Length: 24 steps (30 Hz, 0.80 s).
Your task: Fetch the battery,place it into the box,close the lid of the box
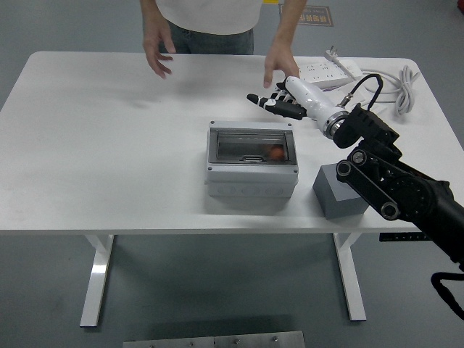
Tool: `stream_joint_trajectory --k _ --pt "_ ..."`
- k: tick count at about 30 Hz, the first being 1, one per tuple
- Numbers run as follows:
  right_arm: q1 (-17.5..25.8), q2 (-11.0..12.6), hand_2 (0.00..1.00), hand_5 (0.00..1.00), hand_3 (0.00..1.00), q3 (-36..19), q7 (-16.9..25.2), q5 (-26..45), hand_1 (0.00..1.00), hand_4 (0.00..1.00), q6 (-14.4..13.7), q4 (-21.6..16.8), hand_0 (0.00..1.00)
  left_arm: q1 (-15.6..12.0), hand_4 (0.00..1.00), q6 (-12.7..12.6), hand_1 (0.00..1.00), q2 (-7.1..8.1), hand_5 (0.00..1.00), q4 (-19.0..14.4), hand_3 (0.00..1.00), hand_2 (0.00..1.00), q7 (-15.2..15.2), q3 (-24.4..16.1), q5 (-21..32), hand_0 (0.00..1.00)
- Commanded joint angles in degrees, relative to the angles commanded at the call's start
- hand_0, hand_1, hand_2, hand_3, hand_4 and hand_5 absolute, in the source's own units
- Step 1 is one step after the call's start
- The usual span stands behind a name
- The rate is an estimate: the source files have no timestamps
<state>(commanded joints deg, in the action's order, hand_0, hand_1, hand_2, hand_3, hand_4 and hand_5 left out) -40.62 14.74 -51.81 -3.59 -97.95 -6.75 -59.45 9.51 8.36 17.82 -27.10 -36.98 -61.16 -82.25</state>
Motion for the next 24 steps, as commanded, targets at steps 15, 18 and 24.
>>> stream_joint_trajectory --k 15,18,24 --pt "17.48 0.12 0.29 0.725 0.318 -23.94 24.04 23.2 0.252 0.814 -5.6 -5.31 0.156 -0.34 0.5 -0.95 0.698 -1.13 0.002 0.27 0.541 0.573 0.0 0.86 0.82 0.632" --pt "20.86 -0.51 0.29 0.725 0.318 -28.43 28.22 29.39 0.252 0.814 -2.47 -4.28 0.156 -0.33 0.5 -1.15 0.698 -1.33 0.002 0.33 0.541 0.573 0.0 0.97 0.84 0.632" --pt "25.27 -0.65 0.292 0.631 0.332 -36.61 31.06 43.0 0.254 0.755 3.26 -4.21 0.179 -0.04 0.5 -1.6 0.698 -1.51 0.002 0.49 0.541 0.573 0.0 1.13 0.98 0.632"
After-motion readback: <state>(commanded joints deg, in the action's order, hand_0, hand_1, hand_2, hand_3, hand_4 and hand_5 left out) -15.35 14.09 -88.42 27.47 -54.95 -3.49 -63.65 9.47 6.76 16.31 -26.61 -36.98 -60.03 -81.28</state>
